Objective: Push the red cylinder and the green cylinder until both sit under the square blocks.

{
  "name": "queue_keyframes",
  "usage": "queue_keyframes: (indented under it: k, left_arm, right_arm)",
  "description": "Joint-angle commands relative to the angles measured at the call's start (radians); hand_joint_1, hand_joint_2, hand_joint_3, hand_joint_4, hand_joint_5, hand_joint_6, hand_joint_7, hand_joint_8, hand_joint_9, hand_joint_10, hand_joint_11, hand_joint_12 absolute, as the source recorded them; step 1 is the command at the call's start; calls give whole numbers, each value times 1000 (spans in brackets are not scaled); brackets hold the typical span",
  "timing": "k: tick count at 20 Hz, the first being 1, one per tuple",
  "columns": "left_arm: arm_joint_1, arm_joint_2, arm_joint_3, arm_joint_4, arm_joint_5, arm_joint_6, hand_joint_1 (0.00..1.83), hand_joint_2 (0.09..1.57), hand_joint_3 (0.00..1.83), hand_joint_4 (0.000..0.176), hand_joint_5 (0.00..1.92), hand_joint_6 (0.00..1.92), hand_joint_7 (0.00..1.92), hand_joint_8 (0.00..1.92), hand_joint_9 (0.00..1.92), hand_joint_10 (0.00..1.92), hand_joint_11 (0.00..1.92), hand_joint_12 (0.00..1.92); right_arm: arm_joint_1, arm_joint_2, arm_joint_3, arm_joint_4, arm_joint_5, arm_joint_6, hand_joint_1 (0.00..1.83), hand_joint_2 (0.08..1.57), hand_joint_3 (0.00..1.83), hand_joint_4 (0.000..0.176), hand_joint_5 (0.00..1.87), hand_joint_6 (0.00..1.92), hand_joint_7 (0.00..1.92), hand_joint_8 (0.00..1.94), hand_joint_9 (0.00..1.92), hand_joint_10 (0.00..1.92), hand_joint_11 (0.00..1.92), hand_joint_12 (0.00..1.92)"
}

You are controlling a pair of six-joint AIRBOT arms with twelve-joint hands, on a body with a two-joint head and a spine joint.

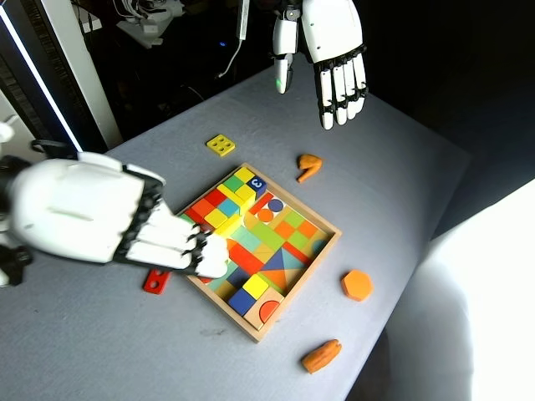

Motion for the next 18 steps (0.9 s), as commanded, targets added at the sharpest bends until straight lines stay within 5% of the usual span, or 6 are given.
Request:
queue_keyframes:
  k: [1,9,11,15,17,18]
  left_arm:
    - [-14,12,0,32,-48,7,132,1350,0,32,157,3,145,1,123,3,0,406]
    - [-14,12,-3,32,-46,6,124,1348,0,25,193,6,189,7,156,4,0,476]
    - [-14,12,-3,32,-52,6,155,1343,0,28,231,8,242,9,222,14,0,665]
    - [-14,12,-4,32,-55,6,236,1327,0,0,551,28,700,27,694,72,230,1145]
    - [-14,12,-4,32,-54,6,268,1346,1,0,771,29,952,39,930,144,450,1212]
    - [-14,12,-4,32,-54,6,278,1350,0,0,856,12,1022,28,939,263,480,1270]
  right_arm:
    - [0,20,-10,-18,89,4,44,1196,0,0,939,10,197,10,58,8,0,0]
    - [-11,127,-51,-18,94,21,28,1195,0,0,902,2,191,11,78,23,41,24]
    - [3,138,-53,-18,95,19,58,1187,0,0,900,18,298,27,198,95,1,733]
    - [13,146,-53,-58,129,26,99,1188,1,0,927,25,573,47,370,300,0,1286]
    - [13,147,-52,-71,135,33,99,1191,2,0,944,40,767,86,421,877,0,1707]
    - [14,147,-52,-71,133,34,119,1188,0,0,956,51,847,120,491,990,89,1756]
